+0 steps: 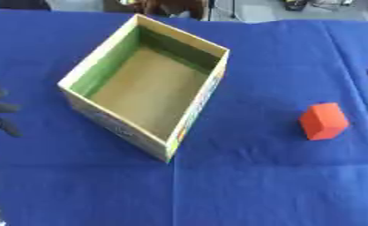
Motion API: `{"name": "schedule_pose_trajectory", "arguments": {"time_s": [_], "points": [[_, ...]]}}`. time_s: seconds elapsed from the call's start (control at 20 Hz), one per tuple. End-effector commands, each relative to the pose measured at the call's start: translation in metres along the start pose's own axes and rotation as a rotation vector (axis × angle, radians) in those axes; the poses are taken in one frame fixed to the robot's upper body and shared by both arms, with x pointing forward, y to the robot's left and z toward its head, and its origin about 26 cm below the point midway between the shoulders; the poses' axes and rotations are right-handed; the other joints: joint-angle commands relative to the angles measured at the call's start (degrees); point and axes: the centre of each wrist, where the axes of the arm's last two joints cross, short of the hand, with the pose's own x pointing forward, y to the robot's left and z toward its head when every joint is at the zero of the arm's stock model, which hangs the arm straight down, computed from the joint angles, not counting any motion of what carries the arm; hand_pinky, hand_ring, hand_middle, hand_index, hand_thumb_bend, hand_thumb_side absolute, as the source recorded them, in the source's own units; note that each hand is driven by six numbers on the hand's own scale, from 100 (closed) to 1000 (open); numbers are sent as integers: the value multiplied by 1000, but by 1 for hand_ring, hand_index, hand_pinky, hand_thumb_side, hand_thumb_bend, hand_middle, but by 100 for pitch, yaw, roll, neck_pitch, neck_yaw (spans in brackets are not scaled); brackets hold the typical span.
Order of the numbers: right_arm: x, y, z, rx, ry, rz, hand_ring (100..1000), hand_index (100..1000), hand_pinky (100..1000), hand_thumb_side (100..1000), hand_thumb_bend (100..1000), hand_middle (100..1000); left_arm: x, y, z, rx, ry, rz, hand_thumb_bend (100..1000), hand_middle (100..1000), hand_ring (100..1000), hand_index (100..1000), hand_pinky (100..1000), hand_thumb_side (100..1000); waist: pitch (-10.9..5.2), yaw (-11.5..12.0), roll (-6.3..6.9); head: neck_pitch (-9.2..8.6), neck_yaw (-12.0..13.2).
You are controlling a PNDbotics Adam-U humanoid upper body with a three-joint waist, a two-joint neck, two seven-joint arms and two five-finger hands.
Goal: Pick up objects on the table and place them in the box.
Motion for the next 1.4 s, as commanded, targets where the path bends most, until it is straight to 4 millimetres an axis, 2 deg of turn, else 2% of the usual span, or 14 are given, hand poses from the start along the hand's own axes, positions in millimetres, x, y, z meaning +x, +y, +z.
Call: {"name": "schedule_pose_trajectory", "arguments": {"time_s": [0.05, 0.15, 0.25, 0.45, 0.5, 0.6, 0.7, 0.85, 0.95, 1.25, 1.4], "points": [[4, -18, -6, 117, -56, 133, 788, 868, 820, 752, 100, 794, 5, 6, -4, -7, -26, -17, 100, 614, 562, 759, 316, 848, -141, 6, 7, 34, 1], [5, -51, -22, 292, -91, 395, 797, 881, 822, 761, 100, 805, 5, 5, -3, -7, -24, -8, 100, 614, 562, 759, 316, 848, -146, 1, 85, 32, -21], [9, -67, -32, 377, -116, 530, 820, 885, 825, 748, 100, 809, 5, 4, -3, -9, -23, -5, 100, 615, 563, 759, 316, 848, -156, 4, 117, 32, -36], [13, -79, -40, 421, -155, 605, 833, 896, 829, 787, 100, 815, 5, 4, -2, -13, -20, -4, 100, 615, 563, 759, 315, 848, -169, 2, 132, 26, -51], [14, -81, -41, 441, -158, 620, 845, 913, 835, 858, 100, 828, 5, 4, -2, -14, -20, -4, 100, 615, 563, 759, 315, 847, -172, 4, 134, 23, -57], [16, -86, -44, 499, -163, 661, 857, 936, 841, 932, 100, 842, 5, 4, -2, -16, -21, -4, 100, 615, 563, 759, 315, 847, -177, 13, 138, 18, -71], [18, -90, -47, 551, -174, 697, 864, 957, 844, 971, 103, 849, 5, 4, -2, -18, -20, -4, 100, 615, 563, 759, 315, 847, -181, 18, 143, 11, -90], [22, -95, -54, 607, -198, 738, 877, 972, 854, 958, 200, 859, 5, 4, -2, -23, -20, -3, 100, 615, 563, 759, 315, 848, -192, 17, 151, 9, -136], [25, -97, -58, 643, -211, 746, 883, 980, 861, 943, 226, 864, 5, 4, -1, -26, -19, -3, 100, 615, 563, 759, 315, 848, -198, 18, 155, 4, -160], [34, -103, -69, 772, -219, 805, 910, 1000, 878, 846, 358, 874, 4, 4, -1, -30, -16, -3, 100, 616, 563, 759, 314, 848, -206, 35, 156, 20, -176], [36, -103, -72, 816, -212, 833, 911, 1000, 879, 846, 361, 875, 4, 4, -1, -31, -15, -3, 100, 616, 563, 759, 314, 848, -207, 43, 151, 19, -184]]}}
